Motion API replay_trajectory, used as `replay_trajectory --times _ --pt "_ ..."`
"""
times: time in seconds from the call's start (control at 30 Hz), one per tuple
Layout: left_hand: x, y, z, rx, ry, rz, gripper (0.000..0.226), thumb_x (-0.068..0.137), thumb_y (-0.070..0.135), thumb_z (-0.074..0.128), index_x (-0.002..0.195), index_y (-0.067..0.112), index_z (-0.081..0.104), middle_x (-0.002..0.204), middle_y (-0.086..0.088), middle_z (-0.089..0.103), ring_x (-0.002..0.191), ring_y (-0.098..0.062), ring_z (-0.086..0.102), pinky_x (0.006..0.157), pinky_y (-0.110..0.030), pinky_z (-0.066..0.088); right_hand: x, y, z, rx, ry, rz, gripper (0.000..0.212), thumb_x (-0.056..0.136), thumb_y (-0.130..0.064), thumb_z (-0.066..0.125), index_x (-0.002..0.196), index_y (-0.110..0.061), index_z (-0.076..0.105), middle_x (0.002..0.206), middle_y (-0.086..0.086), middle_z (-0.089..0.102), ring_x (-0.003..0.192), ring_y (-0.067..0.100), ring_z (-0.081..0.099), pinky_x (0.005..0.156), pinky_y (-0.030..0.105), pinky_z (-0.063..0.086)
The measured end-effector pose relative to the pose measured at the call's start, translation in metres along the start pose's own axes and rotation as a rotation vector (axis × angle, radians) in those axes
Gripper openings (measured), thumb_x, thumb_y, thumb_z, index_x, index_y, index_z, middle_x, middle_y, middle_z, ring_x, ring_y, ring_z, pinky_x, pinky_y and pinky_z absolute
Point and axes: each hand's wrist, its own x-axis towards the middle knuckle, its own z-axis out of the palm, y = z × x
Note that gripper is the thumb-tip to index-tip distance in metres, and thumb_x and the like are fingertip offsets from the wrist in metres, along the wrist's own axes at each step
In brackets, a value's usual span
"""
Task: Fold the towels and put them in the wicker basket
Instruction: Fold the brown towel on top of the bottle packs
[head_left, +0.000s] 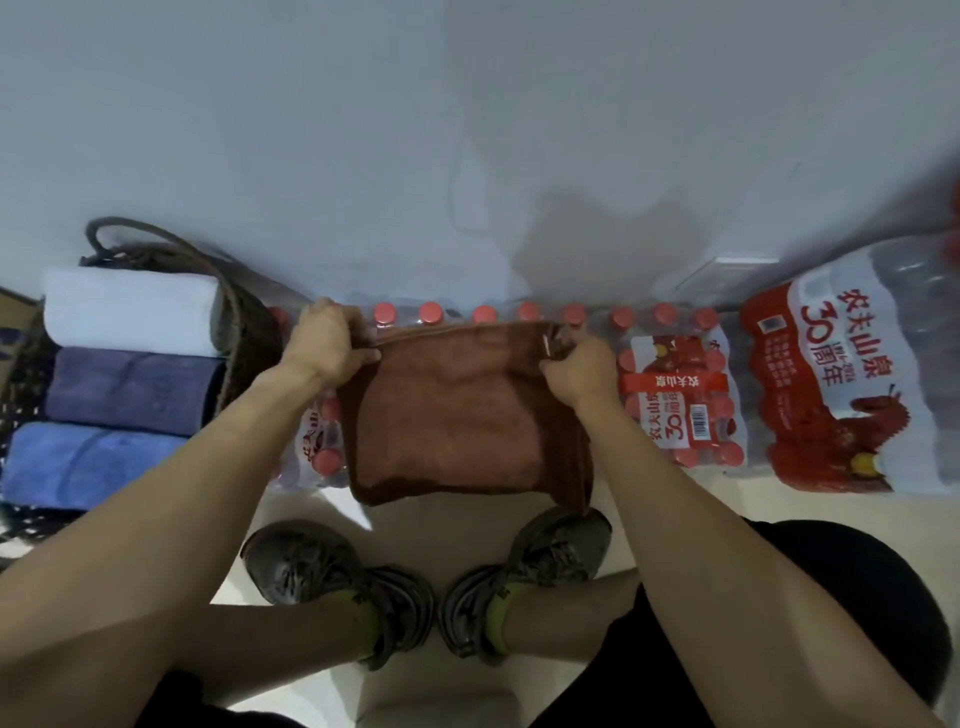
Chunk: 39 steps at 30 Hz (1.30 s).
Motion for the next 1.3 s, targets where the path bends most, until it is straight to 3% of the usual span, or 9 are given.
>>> replay_trajectory --times 0.13,0.27,0.33,0.43,0.53,0.7,0.8,1.03,1.3 --pt "-0.023 -0.003 -0.015 -0.531 -0.015 -0.003 0.020 0.073 0.008 0.083 0.076 0.011 0.063 0.063 0.005 0.063 0.051 0.003 0.056 0.051 -0.007 0.043 -0.006 0.017 -0.023 0.238 -0.162 0.054 0.022 0.073 -0.009 0.071 0.092 -0.021 0.070 0.083 -0.006 0.072 0.083 0.018 0.069 0.060 0.021 0.049" --pt "-0.042 -0.008 -0.018 -0.785 -0.063 0.003 0.006 0.088 0.005 0.068 0.094 0.007 0.066 0.077 -0.008 0.067 0.066 -0.007 0.060 0.063 -0.012 0.050 -0.013 0.021 -0.034 0.663 -0.308 0.107 0.018 0.081 -0.027 0.077 0.096 -0.017 0.075 0.100 0.006 0.076 0.095 0.023 0.073 0.081 0.032 0.057" --pt "-0.046 -0.012 -0.018 -0.713 0.016 0.018 0.009 0.091 0.006 0.064 0.100 0.004 0.066 0.087 -0.013 0.067 0.074 -0.008 0.061 0.071 -0.013 0.050 -0.017 0.018 -0.039 0.671 -0.328 0.065 0.024 0.086 -0.034 0.073 0.101 -0.015 0.075 0.103 0.008 0.075 0.100 0.027 0.071 0.088 0.038 0.056" --pt "-0.047 -0.018 -0.019 -0.505 0.140 0.075 0.001 0.092 0.012 0.065 0.093 0.012 0.065 0.083 0.007 0.067 0.070 0.015 0.059 0.067 0.000 0.040 -0.022 0.020 -0.049 0.698 -0.353 -0.011 0.014 0.094 -0.024 0.065 0.105 -0.018 0.072 0.102 0.006 0.075 0.097 0.024 0.072 0.080 0.030 0.058" --pt "-0.049 -0.026 -0.015 -0.375 0.226 0.053 0.008 0.093 0.027 0.064 0.091 0.019 0.061 0.080 0.022 0.058 0.073 0.006 0.055 0.067 -0.010 0.037 -0.026 0.023 -0.057 0.655 -0.339 -0.051 0.014 0.097 -0.022 0.060 0.107 -0.017 0.069 0.100 0.006 0.073 0.091 0.019 0.072 0.074 0.026 0.058" --pt "-0.036 -0.027 0.001 -0.293 0.234 -0.008 0.022 0.094 0.037 0.061 0.093 0.015 0.061 0.093 -0.003 0.068 0.089 -0.020 0.060 0.075 -0.027 0.038 -0.020 0.021 -0.045 0.507 -0.220 -0.046 0.011 0.099 -0.021 0.057 0.099 -0.014 0.066 0.090 0.002 0.070 0.079 0.011 0.069 0.063 0.018 0.055" --pt "-0.015 -0.022 0.006 -0.288 0.236 -0.069 0.031 0.093 0.040 0.061 0.091 0.010 0.061 0.095 -0.014 0.070 0.093 -0.033 0.063 0.073 -0.029 0.038 0.002 0.016 -0.031 0.366 -0.097 -0.055 0.012 0.098 -0.018 0.058 0.098 -0.008 0.066 0.094 0.010 0.071 0.088 0.024 0.067 0.076 0.031 0.056" --pt "0.033 -0.019 0.015 -0.175 0.226 -0.151 0.034 0.087 0.054 0.063 0.083 0.020 0.058 0.091 -0.012 0.070 0.089 -0.034 0.064 0.072 -0.036 0.048 0.039 0.004 -0.010 0.013 0.039 -0.036 0.027 0.095 -0.028 0.059 0.108 -0.009 0.072 0.103 0.017 0.072 0.103 0.037 0.064 0.092 0.044 0.051" --pt "0.002 -0.013 0.014 -0.329 0.491 -0.186 0.036 0.091 0.046 0.055 0.102 0.012 0.054 0.092 -0.009 0.067 0.089 -0.032 0.062 0.080 -0.042 0.051 0.018 0.003 -0.002 0.019 0.321 -0.039 0.026 0.093 -0.036 0.063 0.095 -0.012 0.055 0.105 0.012 0.058 0.091 0.030 0.060 0.075 0.033 0.046"
